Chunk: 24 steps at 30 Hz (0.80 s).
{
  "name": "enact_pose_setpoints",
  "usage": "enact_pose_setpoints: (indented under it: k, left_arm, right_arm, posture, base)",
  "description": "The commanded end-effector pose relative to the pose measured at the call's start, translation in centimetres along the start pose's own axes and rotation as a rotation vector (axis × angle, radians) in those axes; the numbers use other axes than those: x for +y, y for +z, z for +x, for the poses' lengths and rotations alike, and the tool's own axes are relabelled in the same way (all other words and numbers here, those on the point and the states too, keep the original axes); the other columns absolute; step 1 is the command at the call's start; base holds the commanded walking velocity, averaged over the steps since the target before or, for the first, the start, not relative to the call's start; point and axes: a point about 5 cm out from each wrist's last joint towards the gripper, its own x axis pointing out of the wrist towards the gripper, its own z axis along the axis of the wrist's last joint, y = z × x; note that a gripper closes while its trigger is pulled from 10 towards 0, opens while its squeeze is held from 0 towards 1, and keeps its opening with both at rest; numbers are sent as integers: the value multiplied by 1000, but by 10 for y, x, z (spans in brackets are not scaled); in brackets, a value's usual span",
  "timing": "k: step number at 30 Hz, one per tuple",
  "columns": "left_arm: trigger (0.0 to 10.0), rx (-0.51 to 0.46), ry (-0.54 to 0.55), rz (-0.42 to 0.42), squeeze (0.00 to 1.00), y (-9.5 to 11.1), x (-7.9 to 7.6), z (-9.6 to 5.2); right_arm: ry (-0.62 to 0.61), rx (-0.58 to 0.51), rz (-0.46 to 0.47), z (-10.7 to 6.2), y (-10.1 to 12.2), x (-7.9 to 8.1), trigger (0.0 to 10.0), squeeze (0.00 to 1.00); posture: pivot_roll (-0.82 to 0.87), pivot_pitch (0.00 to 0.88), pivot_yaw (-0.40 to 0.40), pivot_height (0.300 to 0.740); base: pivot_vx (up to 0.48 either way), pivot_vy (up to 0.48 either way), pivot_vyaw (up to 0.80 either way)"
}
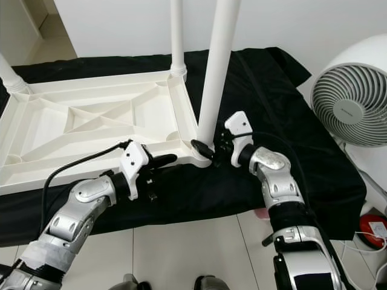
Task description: Building children table
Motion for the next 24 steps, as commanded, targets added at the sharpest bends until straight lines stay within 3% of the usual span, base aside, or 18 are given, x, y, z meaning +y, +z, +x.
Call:
enact_pose_setpoints:
  k: [1, 2, 3, 15, 16, 18, 24]
  left_arm:
    - [10000, 18, -20, 1, 0, -4, -3, -1]
    - [10000, 18, -20, 1, 0, -4, -3, -1]
    - [10000, 21, -20, 1, 0, -5, -4, -1]
    - [10000, 32, -30, -1, 0, -8, -8, -1]
    - [10000, 32, -31, 0, 0, -8, -8, -1]
    - [10000, 32, -33, 0, 0, -8, -8, 0]
    - [10000, 33, -41, -4, 0, -9, -10, 1]
  right_arm:
    - [40, 19, -2, 5, -4, 2, 3412, 0]
    - [40, 19, -2, 5, -4, 2, 3412, 0]
    - [60, 27, 1, 6, -6, 3, 0, 0]
    - [89, 32, 47, -1, -19, 6, 0, 0]
    - [81, 27, 53, -3, -20, 6, 10000, 0]
    - [70, 21, 64, -3, -20, 7, 10000, 0]
    - [-118, 47, 116, 4, -24, 15, 10000, 0]
  posture:
    - [-118, 59, 27, 740]
    - [-118, 59, 27, 740]
    - [-118, 59, 27, 740]
    - [-118, 63, 27, 740]
    - [-118, 63, 27, 740]
    - [-125, 67, 29, 740]
    - [-132, 79, 29, 740]
  base:
    - [0, 0, 0]
    - [0, 0, 0]
    - [0, 0, 0]
    - [0, 0, 0]
    - [0, 0, 0]
    - [0, 0, 0]
    - [0, 0, 0]
